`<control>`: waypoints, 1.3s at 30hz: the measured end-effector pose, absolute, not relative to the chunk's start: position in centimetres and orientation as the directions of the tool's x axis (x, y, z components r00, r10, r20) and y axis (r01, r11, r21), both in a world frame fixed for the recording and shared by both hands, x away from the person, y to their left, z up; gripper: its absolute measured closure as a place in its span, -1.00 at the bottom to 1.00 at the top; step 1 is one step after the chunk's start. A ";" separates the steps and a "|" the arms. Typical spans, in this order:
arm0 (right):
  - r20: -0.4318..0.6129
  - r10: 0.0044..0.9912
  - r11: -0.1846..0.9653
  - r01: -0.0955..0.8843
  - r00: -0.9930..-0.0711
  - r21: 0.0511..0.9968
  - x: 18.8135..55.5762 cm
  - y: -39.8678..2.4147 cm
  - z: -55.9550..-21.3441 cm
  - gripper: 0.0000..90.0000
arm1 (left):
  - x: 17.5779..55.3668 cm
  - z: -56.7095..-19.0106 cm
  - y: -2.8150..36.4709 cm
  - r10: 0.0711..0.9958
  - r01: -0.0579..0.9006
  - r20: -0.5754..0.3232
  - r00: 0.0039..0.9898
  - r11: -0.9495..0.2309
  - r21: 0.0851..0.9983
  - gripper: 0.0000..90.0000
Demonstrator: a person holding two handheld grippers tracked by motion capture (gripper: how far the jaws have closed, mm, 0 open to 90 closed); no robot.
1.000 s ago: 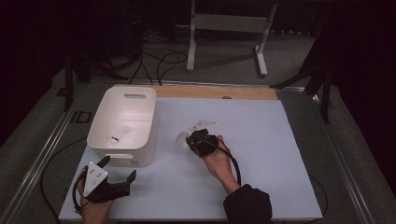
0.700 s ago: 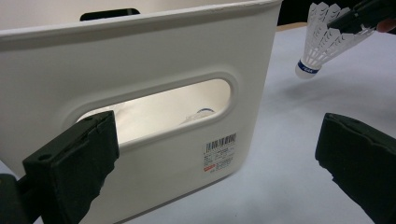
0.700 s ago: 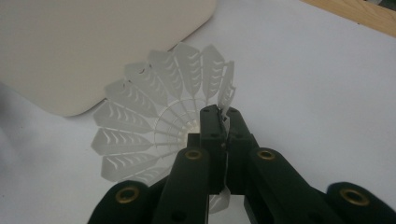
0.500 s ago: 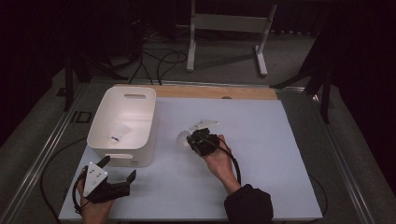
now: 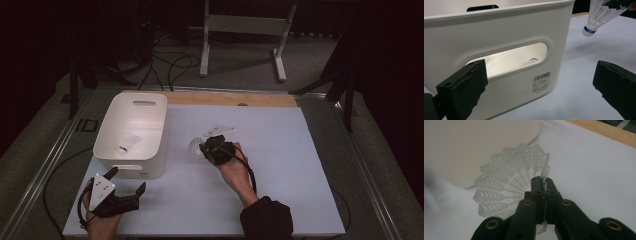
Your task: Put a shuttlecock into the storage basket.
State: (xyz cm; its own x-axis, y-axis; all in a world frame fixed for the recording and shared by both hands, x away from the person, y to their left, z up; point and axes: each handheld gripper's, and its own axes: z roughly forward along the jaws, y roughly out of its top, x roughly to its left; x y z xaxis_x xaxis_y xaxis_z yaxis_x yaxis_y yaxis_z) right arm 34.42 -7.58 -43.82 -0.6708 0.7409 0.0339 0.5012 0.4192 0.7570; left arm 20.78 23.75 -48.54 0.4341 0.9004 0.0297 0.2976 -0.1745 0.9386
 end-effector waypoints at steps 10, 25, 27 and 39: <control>0.030 0.740 0.419 0.495 -0.672 0.761 34.5 -7.4 -43.2 0.99 | 20.8 -48.5 23.8 0.900 0.297 0.029 0.435 -0.174 0.939 -1.00; 0.030 0.730 0.420 0.482 -0.683 0.769 34.7 -7.2 -42.1 0.99 | 20.8 -48.5 23.8 0.899 0.299 0.031 0.436 -0.177 0.938 -1.00; 0.032 0.730 0.417 0.483 -0.683 0.770 34.7 -7.2 -42.1 0.99 | 20.8 -48.5 23.8 0.899 0.301 0.031 0.436 -0.179 0.937 -1.00; 0.038 0.727 0.416 0.483 -0.686 0.771 35.1 -7.2 -41.3 0.99 | 20.8 -48.5 23.8 0.899 0.301 0.032 0.436 -0.179 0.937 -1.00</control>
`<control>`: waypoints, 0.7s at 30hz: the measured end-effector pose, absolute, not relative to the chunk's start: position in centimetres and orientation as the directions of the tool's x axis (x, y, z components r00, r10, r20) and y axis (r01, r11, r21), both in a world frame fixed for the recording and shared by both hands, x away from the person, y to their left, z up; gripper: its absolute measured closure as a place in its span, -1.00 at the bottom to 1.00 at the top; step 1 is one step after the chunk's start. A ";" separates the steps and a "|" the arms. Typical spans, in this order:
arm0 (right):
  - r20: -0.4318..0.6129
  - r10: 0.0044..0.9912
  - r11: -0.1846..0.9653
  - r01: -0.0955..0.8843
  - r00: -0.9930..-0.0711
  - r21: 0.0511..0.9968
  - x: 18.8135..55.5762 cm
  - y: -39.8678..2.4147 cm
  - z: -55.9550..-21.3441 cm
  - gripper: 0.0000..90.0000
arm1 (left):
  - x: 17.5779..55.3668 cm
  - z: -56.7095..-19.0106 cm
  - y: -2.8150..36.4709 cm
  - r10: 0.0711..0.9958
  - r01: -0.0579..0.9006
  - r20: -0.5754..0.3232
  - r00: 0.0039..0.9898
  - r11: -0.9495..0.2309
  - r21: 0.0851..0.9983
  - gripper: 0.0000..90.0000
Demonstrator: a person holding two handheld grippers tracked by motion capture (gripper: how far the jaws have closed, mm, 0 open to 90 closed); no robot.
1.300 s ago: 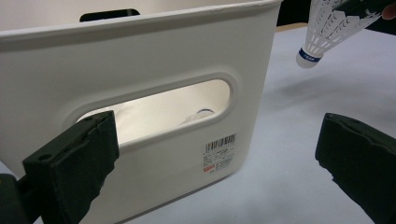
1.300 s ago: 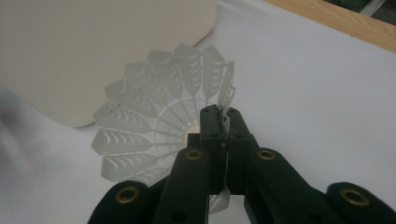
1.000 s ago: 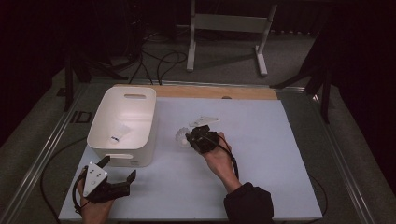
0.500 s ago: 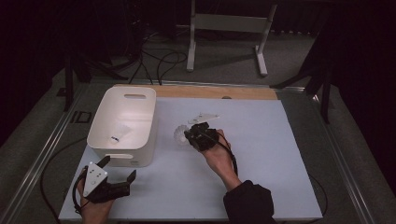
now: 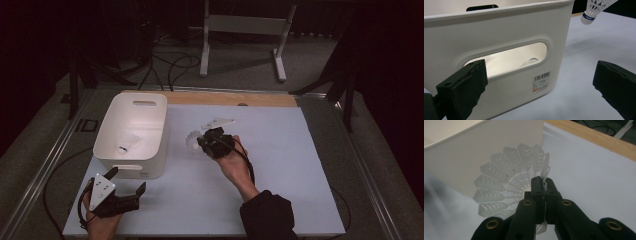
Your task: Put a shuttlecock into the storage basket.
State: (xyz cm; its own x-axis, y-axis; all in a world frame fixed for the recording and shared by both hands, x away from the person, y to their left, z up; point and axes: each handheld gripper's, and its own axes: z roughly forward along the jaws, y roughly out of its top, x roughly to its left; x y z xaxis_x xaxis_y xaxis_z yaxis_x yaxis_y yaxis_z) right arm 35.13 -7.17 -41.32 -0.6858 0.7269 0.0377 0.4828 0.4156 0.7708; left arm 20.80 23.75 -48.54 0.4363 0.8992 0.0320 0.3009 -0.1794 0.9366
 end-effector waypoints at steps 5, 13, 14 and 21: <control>0.044 0.731 0.409 0.489 -0.681 0.771 35.3 -7.2 -41.0 0.98 | 20.8 -48.5 23.7 0.899 0.299 0.032 0.436 -0.178 0.937 -1.00; 0.058 0.731 0.397 0.492 -0.680 0.775 35.7 -7.3 -40.6 0.99 | 20.8 -48.6 23.8 0.900 0.299 0.031 0.434 -0.177 0.938 -1.00; 0.063 0.730 0.393 0.493 -0.680 0.776 35.7 -7.3 -40.5 0.98 | 20.8 -48.6 23.8 0.900 0.298 0.030 0.434 -0.175 0.938 -1.00; 0.072 0.730 0.384 0.495 -0.680 0.779 36.0 -7.3 -40.0 0.98 | 20.8 -48.5 23.8 0.900 0.298 0.030 0.434 -0.175 0.938 -1.00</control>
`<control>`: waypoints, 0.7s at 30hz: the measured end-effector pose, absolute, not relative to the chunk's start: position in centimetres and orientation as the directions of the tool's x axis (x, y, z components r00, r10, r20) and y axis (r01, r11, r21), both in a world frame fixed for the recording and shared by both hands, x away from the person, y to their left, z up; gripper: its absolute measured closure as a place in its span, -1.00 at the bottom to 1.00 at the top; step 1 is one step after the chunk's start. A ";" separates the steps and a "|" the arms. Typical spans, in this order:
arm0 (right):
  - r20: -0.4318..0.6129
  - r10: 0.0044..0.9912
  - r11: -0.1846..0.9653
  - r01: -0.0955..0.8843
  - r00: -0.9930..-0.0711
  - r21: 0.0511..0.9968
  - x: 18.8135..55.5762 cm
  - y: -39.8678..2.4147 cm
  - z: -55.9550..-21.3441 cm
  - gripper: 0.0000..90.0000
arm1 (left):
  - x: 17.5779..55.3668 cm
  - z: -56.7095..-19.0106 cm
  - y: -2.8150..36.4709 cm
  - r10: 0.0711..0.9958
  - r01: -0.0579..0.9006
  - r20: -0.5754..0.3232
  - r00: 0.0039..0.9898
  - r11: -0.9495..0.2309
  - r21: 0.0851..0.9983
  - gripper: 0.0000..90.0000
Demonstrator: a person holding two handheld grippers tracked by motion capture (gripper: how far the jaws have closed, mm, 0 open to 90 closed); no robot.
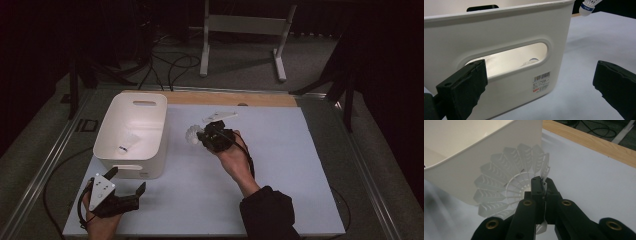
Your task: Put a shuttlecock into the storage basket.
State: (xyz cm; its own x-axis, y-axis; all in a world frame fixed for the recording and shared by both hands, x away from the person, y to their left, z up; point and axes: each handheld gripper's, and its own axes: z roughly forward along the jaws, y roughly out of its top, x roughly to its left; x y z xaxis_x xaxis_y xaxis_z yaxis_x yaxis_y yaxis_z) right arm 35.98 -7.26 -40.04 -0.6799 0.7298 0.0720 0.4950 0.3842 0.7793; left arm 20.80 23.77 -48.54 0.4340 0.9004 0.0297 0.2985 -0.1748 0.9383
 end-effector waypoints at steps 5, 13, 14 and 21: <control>0.083 0.732 0.377 0.503 -0.676 0.778 36.2 -7.3 -39.9 0.99 | 20.8 -48.5 23.8 0.900 0.300 0.030 0.435 -0.176 0.938 -1.00; 0.083 0.734 0.372 0.501 -0.674 0.781 36.4 -7.3 -39.3 0.98 | 20.8 -48.5 23.7 0.901 0.297 0.029 0.434 -0.173 0.939 -1.00; 0.084 0.735 0.371 0.503 -0.673 0.781 36.4 -7.3 -39.2 0.98 | 20.8 -48.5 23.7 0.900 0.298 0.029 0.434 -0.174 0.939 -1.00; 0.093 0.734 0.365 0.507 -0.673 0.781 36.7 -7.3 -39.0 0.98 | 20.8 -48.5 23.8 0.900 0.297 0.030 0.434 -0.174 0.939 -1.00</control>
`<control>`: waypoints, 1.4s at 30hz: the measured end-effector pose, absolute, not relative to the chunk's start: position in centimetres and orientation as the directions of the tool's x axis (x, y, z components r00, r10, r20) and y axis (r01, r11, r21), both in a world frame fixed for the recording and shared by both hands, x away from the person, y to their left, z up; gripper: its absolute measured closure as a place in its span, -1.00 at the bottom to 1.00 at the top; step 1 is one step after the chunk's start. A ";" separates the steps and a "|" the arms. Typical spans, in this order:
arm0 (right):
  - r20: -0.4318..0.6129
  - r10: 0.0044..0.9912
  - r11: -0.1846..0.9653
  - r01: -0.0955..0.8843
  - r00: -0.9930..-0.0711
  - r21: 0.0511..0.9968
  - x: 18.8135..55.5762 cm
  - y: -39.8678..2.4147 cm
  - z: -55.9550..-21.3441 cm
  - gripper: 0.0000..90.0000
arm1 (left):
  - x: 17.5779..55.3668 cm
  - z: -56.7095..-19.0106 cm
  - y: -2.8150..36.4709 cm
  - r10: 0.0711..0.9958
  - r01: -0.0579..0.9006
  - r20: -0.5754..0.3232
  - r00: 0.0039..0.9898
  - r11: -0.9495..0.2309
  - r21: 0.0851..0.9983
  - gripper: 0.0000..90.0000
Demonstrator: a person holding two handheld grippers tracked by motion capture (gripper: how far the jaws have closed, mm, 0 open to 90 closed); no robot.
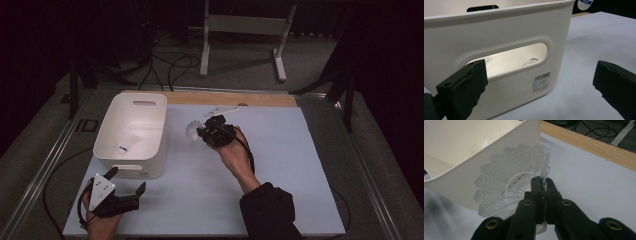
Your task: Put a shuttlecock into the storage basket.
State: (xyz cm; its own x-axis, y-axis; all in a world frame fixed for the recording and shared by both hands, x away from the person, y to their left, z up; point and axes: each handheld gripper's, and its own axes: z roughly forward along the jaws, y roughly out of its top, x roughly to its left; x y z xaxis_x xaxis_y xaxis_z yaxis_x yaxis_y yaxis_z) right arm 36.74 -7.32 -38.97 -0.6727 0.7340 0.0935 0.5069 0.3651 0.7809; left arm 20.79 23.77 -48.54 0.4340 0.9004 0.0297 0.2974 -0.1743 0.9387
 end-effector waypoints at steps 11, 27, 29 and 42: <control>0.101 0.732 0.358 0.507 -0.673 0.784 37.1 -7.1 -38.2 0.98 | 20.8 -48.5 23.8 0.901 0.298 0.029 0.433 -0.174 0.939 -1.00; 0.119 0.738 0.340 0.518 -0.664 0.785 37.9 -7.0 -37.3 0.98 | 20.8 -48.5 23.8 0.900 0.298 0.031 0.435 -0.176 0.938 -1.00; 0.119 0.740 0.339 0.520 -0.661 0.784 38.1 -7.0 -37.2 0.99 | 20.8 -48.5 23.8 0.900 0.298 0.030 0.434 -0.175 0.938 -1.00; 0.131 0.749 0.324 0.532 -0.650 0.782 38.9 -7.1 -37.0 0.98 | 20.8 -48.5 23.8 0.900 0.298 0.031 0.434 -0.176 0.938 -1.00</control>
State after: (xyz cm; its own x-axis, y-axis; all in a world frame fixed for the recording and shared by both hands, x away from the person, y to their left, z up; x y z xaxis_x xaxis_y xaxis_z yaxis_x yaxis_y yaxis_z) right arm 38.91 -7.12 -36.96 -0.6495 0.7490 0.1307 0.5316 0.3244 0.7824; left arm 20.79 23.77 -48.54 0.4342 0.9003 0.0305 0.2981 -0.1756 0.9382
